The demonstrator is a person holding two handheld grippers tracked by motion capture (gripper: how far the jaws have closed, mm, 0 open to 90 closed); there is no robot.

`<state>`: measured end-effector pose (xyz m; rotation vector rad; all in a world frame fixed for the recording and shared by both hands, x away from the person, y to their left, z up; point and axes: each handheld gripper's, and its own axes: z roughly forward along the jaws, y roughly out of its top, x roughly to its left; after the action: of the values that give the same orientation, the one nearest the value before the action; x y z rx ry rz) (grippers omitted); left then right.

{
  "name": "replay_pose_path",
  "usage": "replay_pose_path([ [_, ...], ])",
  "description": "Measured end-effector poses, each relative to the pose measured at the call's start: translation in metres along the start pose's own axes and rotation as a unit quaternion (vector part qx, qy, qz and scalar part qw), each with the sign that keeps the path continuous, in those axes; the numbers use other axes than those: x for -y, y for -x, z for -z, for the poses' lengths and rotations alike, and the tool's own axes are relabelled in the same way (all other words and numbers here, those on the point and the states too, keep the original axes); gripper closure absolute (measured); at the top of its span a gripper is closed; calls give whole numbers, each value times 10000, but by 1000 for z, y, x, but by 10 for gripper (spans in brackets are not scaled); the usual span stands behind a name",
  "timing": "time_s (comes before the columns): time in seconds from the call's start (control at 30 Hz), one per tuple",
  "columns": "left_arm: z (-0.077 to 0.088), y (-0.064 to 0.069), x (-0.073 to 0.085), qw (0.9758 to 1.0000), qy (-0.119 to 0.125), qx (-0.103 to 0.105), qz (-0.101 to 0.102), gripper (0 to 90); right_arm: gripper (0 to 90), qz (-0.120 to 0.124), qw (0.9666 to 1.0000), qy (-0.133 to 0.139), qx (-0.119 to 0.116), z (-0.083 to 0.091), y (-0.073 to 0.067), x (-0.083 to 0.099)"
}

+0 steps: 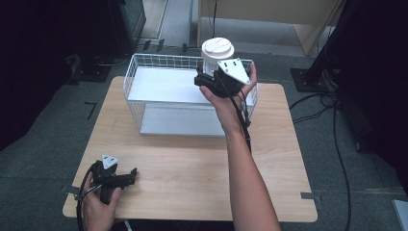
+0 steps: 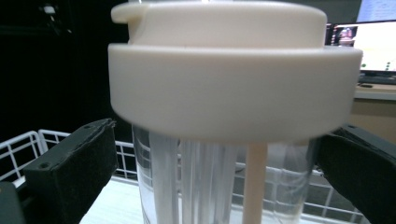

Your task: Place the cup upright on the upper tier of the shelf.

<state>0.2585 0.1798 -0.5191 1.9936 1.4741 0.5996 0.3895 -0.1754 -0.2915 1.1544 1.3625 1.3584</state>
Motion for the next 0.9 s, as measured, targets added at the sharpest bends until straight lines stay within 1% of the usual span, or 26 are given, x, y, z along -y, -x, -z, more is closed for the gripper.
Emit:
replay_pose_path([
  [0.1, 0, 0, 0, 10000, -1, 0, -2, 0, 0, 4, 10000, -27, 32, 2, 2, 2],
  [0.17, 0, 0, 0, 10000, 0, -2, -2, 0, 0, -57, 10000, -39, 0, 6, 4, 5],
  [0.23, 0, 0, 0, 10000, 0, -2, -1, 0, 0, -6, 10000, -62, -23, 12, 7, 10],
  [0.3, 0, 0, 0, 10000, -3, -1, -2, 0, 0, -32, 10000, -66, -51, 17, 9, 14],
  [0.37, 0, 0, 0, 10000, -4, -3, -6, 0, 0, -6, 9999, -78, -79, 22, 11, 18],
  [0.4, 0, 0, 0, 10000, 1, -1, 2, 0, 0, -6, 9999, -78, -79, 22, 11, 18],
  [0.43, 0, 0, 0, 10000, 3, -2, 0, 0, 0, 40, 9999, -78, -91, 27, 12, 22],
  [0.5, 0, 0, 0, 10000, 3, -2, 1, 0, 0, 62, 9999, -80, -94, 30, 12, 24],
  [0.53, 0, 0, 0, 10000, 3, 0, 1, 0, 0, 113, 9998, -48, -151, 37, 13, 29],
  [0.57, 0, 0, 0, 10000, 1, 1, 0, 0, 0, 113, 9998, -48, -151, 37, 13, 29],
  [0.63, 0, 0, 0, 10000, -7, 2, -1, 0, 0, 171, 9997, -36, -196, 44, 12, 33],
  [0.67, 0, 0, 0, 10000, -5, 2, -1, 0, 0, 147, 9996, -37, -220, 47, 12, 35],
  [0.7, 0, 0, 0, 10000, -6, 2, -1, 0, 0, 164, 9996, -42, -240, 51, 13, 38],
  [0.73, 0, 0, 0, 10000, -2, -2, -1, 0, 0, 200, 9994, -59, -262, 57, 14, 44],
  [0.8, 0, 0, 0, 10000, 1, -2, 1, 0, 0, 200, 9993, -71, -294, 61, 14, 47],
  [0.83, 0, 0, 0, 10000, 1, -2, 1, 0, 0, 225, 9992, -104, -316, 67, 16, 54],
  [0.9, 0, 0, 0, 10000, 2, -2, 2, 0, 0, 260, 9991, -119, -318, 69, 17, 57],
])
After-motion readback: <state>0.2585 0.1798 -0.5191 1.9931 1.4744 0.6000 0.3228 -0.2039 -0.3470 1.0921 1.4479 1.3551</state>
